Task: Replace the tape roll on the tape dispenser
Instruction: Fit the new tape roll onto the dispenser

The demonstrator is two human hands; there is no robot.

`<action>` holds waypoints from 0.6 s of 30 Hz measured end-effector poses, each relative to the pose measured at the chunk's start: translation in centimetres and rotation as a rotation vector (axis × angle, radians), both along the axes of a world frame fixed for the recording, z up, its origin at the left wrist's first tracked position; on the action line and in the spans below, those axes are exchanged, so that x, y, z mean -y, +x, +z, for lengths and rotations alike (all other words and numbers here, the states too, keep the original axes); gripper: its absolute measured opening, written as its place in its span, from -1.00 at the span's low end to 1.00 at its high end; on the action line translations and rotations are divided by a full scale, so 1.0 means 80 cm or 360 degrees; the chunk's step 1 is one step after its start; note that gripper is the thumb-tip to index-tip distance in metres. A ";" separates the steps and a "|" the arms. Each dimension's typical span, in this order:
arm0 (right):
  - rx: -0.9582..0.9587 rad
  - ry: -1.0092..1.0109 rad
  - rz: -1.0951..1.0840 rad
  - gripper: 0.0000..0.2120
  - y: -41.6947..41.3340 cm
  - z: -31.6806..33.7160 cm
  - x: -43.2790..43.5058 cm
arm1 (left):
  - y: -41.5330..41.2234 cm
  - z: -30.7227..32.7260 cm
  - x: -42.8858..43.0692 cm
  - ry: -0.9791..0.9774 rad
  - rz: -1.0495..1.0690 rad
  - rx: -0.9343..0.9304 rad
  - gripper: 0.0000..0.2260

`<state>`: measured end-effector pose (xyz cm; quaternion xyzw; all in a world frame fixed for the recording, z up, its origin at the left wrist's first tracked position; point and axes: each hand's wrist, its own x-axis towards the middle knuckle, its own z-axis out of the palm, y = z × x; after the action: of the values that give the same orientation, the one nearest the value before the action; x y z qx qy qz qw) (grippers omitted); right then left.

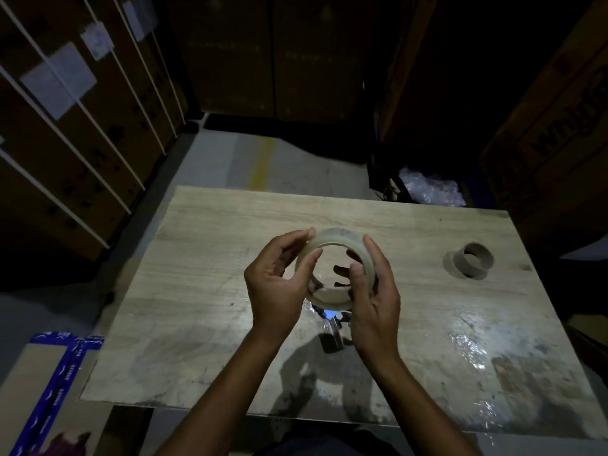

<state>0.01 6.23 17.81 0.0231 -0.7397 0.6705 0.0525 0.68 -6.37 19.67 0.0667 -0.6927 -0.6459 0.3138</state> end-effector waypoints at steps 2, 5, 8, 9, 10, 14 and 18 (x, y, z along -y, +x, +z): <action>0.0118 -0.0172 -0.0013 -0.57 -0.002 0.005 0.000 | 0.004 0.004 0.003 0.0056 -0.0098 -0.0018 -0.69; 0.0319 -0.0406 -0.0043 -0.66 -0.005 0.008 0.003 | 0.011 0.008 0.008 -0.0027 -0.0217 -0.0051 -0.75; 0.0568 -0.0688 -0.0038 -0.70 -0.007 0.006 0.005 | 0.013 0.004 0.014 -0.0269 -0.0261 -0.0106 -0.83; 0.0636 -0.0752 -0.0033 -0.70 -0.008 0.003 0.004 | 0.014 0.002 0.016 -0.0354 -0.0260 -0.0122 -0.84; 0.0706 -0.0805 -0.0038 -0.70 -0.007 0.002 0.005 | 0.014 -0.001 0.017 -0.0428 -0.0257 -0.0131 -0.85; 0.0959 -0.1009 -0.0106 -0.63 -0.004 -0.003 0.005 | 0.015 -0.012 0.016 -0.0578 -0.0246 -0.0136 -0.84; 0.1025 -0.1071 -0.0133 -0.63 -0.004 -0.009 0.004 | 0.014 -0.015 0.017 -0.0552 -0.0291 -0.0049 -0.80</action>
<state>-0.32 5.90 17.09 -0.2344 -0.4601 0.8434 -0.1482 1.77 -7.71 18.49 -0.0613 -0.7919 -0.5436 0.2712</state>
